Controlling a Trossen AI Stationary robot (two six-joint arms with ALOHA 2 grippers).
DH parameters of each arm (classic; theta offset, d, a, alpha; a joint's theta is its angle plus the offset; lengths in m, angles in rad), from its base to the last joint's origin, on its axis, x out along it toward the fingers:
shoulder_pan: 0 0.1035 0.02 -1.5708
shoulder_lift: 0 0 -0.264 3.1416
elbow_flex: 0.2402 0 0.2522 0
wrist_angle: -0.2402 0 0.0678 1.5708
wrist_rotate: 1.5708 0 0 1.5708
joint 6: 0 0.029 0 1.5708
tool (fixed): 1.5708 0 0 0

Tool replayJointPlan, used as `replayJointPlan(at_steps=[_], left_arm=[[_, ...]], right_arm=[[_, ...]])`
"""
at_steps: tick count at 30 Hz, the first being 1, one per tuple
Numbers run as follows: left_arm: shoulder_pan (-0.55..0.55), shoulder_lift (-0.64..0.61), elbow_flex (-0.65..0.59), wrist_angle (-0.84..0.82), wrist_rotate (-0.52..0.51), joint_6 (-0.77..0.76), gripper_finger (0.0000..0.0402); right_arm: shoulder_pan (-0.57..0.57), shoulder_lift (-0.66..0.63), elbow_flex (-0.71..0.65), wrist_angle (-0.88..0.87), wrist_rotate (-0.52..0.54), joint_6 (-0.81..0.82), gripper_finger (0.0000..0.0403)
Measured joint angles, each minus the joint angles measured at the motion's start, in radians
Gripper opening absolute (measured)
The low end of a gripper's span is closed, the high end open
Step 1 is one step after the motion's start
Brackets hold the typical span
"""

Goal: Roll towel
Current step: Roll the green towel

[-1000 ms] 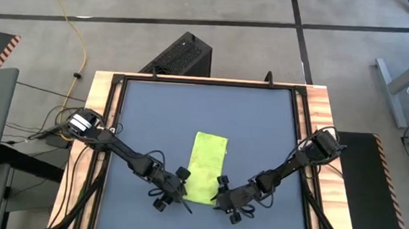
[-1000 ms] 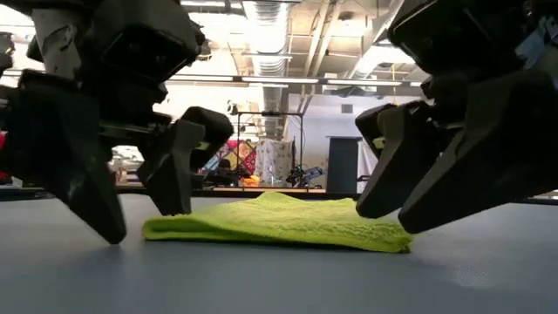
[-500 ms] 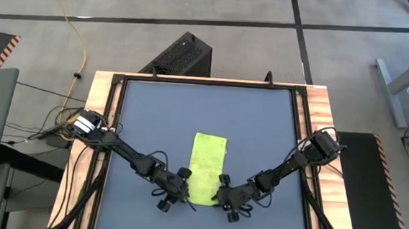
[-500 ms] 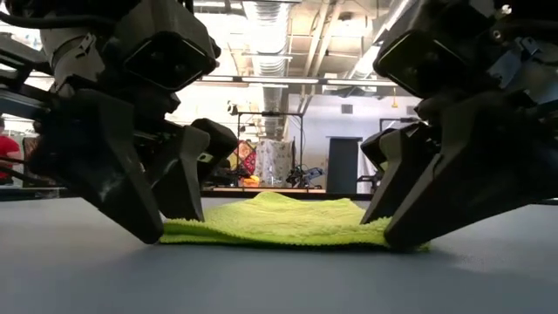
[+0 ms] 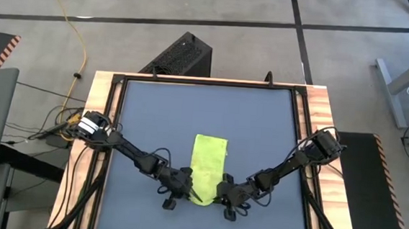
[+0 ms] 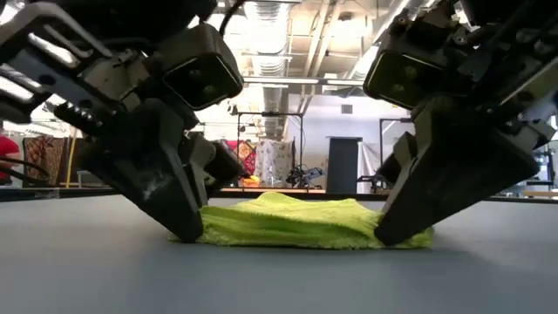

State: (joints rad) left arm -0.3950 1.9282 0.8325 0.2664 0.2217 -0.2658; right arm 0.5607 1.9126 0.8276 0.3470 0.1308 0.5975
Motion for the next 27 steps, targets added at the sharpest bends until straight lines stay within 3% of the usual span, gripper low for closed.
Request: replayJointPlan(at_steps=[7,19,27], left_arm=[[0.036,-0.020,-0.003,-0.010,0.158,-0.047,0.0000],[0.038,-0.014,0.000,-0.007,0.160,-0.198,0.0004],[0.067,-0.057,-0.007,-0.052,0.203,-0.166,0.0054]], right_arm=[[0.001,0.003,0.001,0.017,-0.062,0.203,0.0019],[0.032,0.001,0.001,0.013,-0.084,0.447,0.0019],[0.042,0.002,-0.003,-0.018,-0.139,0.485,0.0019]])
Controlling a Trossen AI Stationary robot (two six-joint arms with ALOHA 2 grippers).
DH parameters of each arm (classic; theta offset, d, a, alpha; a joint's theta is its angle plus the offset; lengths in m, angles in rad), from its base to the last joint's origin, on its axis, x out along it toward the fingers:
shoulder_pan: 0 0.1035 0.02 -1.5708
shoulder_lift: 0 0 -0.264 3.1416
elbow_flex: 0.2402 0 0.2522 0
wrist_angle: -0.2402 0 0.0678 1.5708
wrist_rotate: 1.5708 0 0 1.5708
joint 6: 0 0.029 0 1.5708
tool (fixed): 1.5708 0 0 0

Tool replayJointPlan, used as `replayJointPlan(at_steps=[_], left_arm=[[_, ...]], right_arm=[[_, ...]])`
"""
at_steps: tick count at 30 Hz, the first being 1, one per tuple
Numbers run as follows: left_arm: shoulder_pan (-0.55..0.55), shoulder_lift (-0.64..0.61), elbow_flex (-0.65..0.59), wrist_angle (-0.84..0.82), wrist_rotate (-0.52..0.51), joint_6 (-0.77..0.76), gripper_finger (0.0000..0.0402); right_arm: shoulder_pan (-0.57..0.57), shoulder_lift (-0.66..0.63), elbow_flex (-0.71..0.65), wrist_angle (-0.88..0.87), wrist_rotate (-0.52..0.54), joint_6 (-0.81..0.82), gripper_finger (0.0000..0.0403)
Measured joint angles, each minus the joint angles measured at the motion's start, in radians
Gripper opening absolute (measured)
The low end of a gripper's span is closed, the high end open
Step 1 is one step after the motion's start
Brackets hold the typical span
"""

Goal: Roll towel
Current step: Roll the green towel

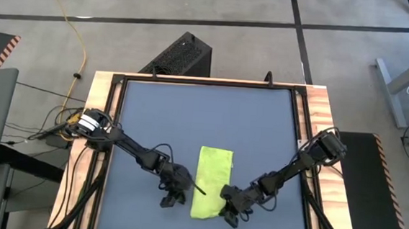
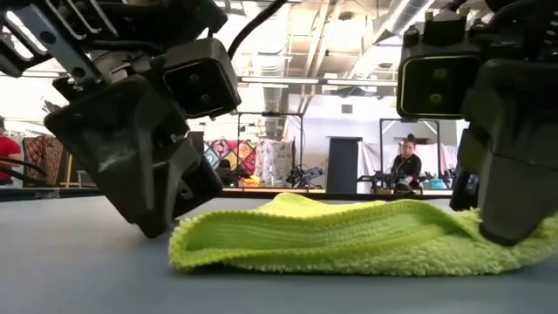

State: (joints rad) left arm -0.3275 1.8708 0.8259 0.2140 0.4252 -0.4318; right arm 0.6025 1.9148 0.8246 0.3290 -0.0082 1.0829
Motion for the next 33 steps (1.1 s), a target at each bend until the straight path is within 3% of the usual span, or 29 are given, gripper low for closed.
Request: replayJointPlan(at_steps=[3,8,12,17,21,26,33], left_arm=[[0.014,-0.058,-0.005,-0.016,0.008,0.063,0.0064],[-0.007,-0.129,0.000,0.083,-0.101,0.205,0.0058],[-0.033,-0.093,-0.001,0.138,-0.123,0.242,0.0042],[-0.054,-0.027,0.000,0.243,-0.043,0.250,0.0017],[-0.067,0.023,0.000,0.313,-0.047,0.289,0.0011],[-0.079,0.045,0.001,0.417,-0.091,0.309,0.0038],[-0.112,0.045,0.002,0.507,-0.197,0.324,0.0101]], right_arm=[[0.001,0.000,0.001,-0.005,0.011,-0.003,0.0019],[0.000,0.000,0.001,0.000,0.018,0.005,0.0019],[0.003,0.000,0.000,0.011,0.050,0.115,0.0019],[0.035,0.000,0.000,0.019,0.108,0.303,0.0019],[0.059,0.000,0.000,0.020,0.110,0.470,0.0020],[0.092,0.000,0.000,0.009,0.108,0.612,0.0021],[0.109,0.000,0.002,-0.011,0.133,0.631,0.0021]])
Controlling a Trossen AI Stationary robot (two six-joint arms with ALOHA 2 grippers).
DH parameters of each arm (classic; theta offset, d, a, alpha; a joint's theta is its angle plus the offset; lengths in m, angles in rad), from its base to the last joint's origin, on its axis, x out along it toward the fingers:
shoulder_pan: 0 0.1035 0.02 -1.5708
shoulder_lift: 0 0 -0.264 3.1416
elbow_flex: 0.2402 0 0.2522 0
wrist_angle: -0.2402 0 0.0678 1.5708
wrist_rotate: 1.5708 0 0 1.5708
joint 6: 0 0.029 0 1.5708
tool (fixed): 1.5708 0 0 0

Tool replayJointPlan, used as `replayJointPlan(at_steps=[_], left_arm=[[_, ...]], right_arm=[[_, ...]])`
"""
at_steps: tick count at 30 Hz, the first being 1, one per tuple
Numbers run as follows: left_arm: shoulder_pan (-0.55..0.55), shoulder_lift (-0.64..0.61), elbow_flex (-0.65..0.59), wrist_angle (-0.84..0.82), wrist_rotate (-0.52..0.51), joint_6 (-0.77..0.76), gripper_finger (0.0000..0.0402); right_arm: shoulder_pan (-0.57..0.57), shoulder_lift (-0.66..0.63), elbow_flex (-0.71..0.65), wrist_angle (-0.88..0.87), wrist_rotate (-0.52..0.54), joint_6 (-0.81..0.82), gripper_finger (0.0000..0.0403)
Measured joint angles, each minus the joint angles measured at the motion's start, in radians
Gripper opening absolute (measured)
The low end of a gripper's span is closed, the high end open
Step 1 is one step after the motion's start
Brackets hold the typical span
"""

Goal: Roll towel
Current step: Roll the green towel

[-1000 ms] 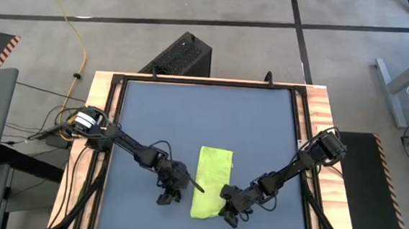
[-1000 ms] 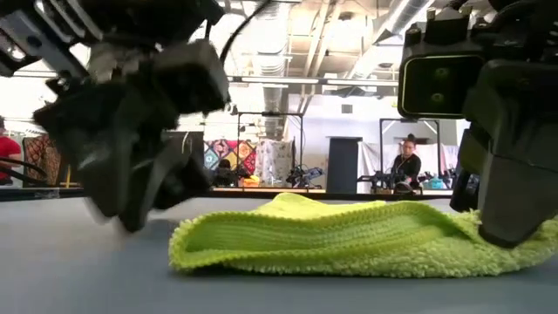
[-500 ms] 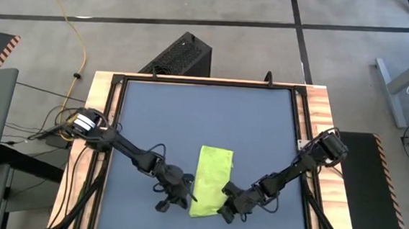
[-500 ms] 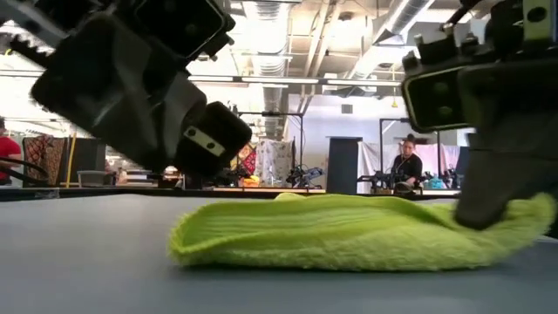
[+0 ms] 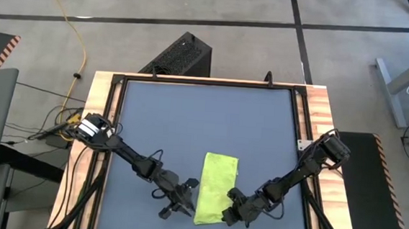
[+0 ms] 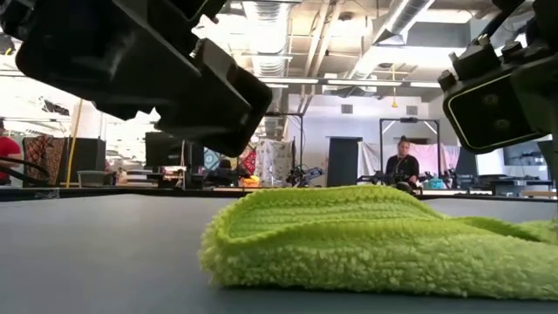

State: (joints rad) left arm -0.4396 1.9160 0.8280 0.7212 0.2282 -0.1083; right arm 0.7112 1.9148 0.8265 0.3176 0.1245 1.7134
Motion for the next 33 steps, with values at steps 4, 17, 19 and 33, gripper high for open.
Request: replayJointPlan(at_steps=[4,17,19,33], left_arm=[[-0.015,0.023,0.007,0.006,-0.048,-0.040,0.0136],[-0.145,0.181,0.166,-0.036,-0.360,-0.113,0.0165],[-0.150,0.182,0.180,-0.089,-0.384,-0.105,0.0165],[-0.182,0.181,0.187,-0.176,-0.409,0.070,0.0164]], right_arm=[[0.001,0.000,0.000,-0.001,0.029,0.016,0.0021],[0.016,0.000,-0.002,0.012,0.064,-0.012,0.0022],[0.016,0.000,-0.002,0.012,0.065,-0.015,0.0022],[0.016,0.000,-0.002,0.013,0.064,-0.012,0.0022]])
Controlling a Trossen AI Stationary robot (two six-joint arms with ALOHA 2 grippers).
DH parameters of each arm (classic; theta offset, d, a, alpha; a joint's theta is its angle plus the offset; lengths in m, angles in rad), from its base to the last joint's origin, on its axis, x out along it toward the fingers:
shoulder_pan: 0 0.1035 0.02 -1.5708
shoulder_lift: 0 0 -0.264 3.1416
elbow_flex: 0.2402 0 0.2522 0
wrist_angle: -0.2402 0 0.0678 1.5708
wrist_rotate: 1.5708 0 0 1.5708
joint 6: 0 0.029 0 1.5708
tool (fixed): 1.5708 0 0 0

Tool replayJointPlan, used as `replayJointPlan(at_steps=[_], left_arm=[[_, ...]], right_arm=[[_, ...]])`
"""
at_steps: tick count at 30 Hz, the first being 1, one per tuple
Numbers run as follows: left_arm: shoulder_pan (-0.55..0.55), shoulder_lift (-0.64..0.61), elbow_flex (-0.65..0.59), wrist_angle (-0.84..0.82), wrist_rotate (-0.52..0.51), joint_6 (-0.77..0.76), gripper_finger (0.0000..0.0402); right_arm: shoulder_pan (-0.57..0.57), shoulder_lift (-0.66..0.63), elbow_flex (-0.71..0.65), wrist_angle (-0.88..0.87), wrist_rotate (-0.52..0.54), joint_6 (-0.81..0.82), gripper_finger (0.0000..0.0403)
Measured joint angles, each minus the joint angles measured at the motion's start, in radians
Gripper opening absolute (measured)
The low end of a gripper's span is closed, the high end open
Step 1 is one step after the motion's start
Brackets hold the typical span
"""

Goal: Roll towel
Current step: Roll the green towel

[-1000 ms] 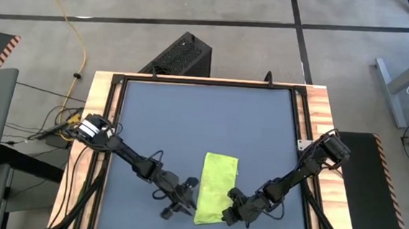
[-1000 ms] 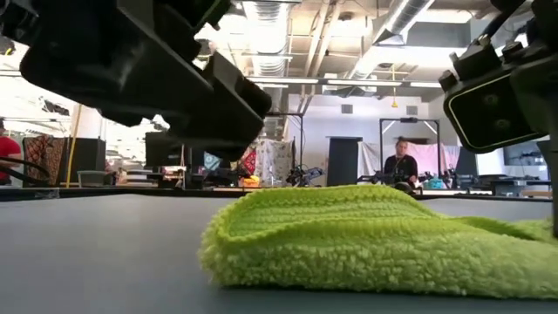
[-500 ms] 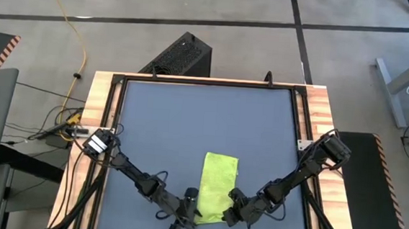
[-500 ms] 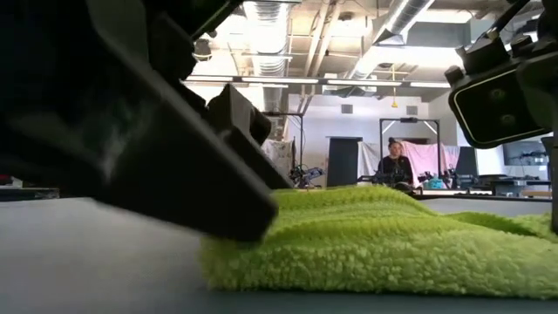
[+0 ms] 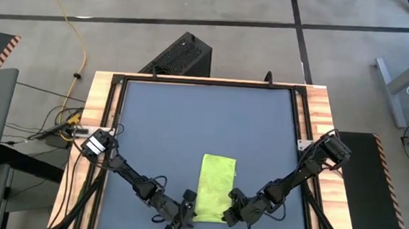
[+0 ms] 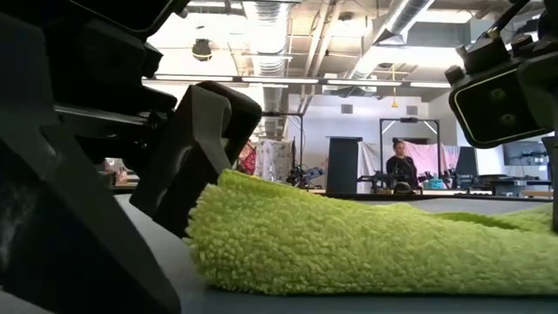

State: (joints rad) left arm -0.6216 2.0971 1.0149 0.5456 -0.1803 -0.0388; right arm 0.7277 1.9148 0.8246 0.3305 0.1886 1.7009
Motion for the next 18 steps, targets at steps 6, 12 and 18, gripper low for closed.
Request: replayJointPlan(at_steps=[6,12,18], left_arm=[[0.007,-0.001,0.000,-0.004,-0.002,-0.033,0.0118],[0.008,-0.001,0.000,-0.004,-0.010,-0.047,0.0064],[0.008,-0.013,-0.001,-0.024,-0.026,-0.062,0.0057]], right_arm=[[0.001,0.000,0.000,0.003,0.000,0.017,0.0022],[0.006,0.000,0.001,-0.004,0.000,0.024,0.0022],[0.005,0.000,0.001,-0.006,0.000,0.028,0.0022]])
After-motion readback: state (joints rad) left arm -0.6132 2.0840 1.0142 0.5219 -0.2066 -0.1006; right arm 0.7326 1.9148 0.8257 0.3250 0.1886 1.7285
